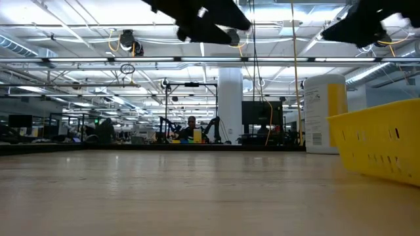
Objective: Pick & Place Travel size toiletries
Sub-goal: Return to Home Position
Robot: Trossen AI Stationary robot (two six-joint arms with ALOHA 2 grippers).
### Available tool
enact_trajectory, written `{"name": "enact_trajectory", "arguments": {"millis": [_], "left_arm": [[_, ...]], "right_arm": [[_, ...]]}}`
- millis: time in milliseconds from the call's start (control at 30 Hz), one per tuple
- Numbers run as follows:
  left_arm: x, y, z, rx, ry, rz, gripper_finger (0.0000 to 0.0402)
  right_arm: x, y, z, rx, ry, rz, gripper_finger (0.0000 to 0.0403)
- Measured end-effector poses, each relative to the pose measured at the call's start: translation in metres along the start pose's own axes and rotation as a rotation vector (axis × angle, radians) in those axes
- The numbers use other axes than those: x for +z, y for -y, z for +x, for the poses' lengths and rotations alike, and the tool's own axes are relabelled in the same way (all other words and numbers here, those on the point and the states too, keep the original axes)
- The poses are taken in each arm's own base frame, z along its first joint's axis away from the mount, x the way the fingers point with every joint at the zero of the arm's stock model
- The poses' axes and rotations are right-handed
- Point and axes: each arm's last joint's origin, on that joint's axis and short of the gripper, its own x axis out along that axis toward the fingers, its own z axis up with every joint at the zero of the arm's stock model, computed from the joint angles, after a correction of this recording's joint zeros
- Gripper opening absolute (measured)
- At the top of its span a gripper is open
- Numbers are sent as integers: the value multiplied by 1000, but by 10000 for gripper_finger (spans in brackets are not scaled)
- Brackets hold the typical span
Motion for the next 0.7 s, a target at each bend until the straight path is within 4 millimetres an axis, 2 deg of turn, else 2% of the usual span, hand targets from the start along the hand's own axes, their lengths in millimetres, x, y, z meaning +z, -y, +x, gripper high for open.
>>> {"name": "enact_trajectory", "arguments": {"millis": [133, 267, 367, 500, 700], "left_arm": [[-7, -26, -30, 9, 77, -61, 365], [-32, -54, -64, 62, 164, -134, 365], [-51, -66, -83, 80, 218, -189, 365], [-75, -82, -104, 138, 223, -191, 365], [-112, -98, -130, 193, 223, -198, 365]], "right_arm": [[-4, 45, -8, -86, 98, 35, 335], [-17, 79, -20, -144, 217, 60, 335], [-25, 101, -30, -203, 299, 81, 335], [-30, 122, -42, -249, 380, 100, 336], [-48, 139, -50, -285, 361, 78, 336]]}}
